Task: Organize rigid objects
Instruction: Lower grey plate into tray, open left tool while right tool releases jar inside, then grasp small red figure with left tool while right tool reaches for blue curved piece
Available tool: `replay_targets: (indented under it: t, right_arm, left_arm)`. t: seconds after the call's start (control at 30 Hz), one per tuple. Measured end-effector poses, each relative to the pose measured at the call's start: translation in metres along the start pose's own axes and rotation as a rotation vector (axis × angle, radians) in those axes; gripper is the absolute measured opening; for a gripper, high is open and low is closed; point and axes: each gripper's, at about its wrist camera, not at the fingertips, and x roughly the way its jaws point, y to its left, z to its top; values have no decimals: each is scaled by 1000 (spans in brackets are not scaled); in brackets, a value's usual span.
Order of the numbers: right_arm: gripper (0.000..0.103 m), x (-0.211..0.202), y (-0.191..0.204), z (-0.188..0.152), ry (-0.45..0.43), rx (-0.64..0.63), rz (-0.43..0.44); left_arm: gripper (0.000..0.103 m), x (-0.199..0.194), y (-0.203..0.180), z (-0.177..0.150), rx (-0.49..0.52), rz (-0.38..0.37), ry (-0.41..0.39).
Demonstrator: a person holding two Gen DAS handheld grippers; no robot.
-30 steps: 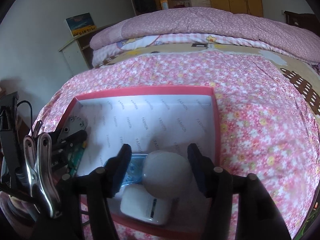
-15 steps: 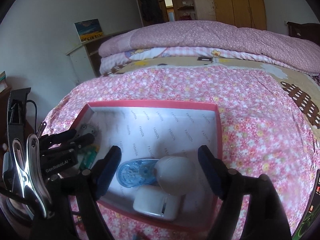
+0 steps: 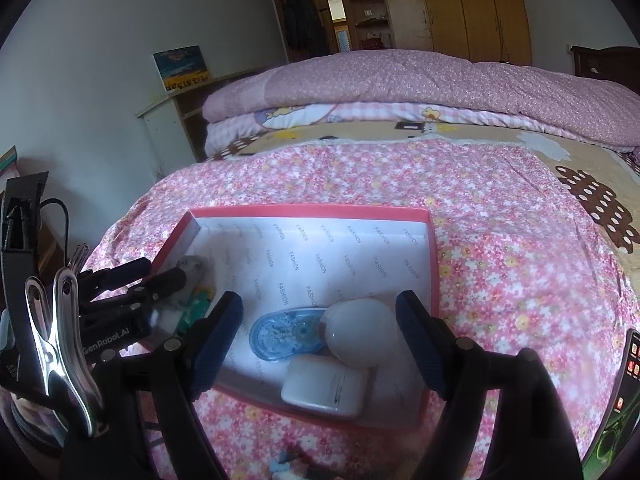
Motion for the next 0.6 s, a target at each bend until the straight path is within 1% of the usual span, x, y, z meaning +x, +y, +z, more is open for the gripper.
replay_targets:
  t: [0.3,0.6]
  right_arm:
    - [81,-14,3,-10,-2,10,4]
    - [81,-28,3,-18,-14,21,1]
  left_arm:
    - [58,-21,-5,-12,21,-8,-7]
    - [58,-37,2,-26,-8,-22,-3]
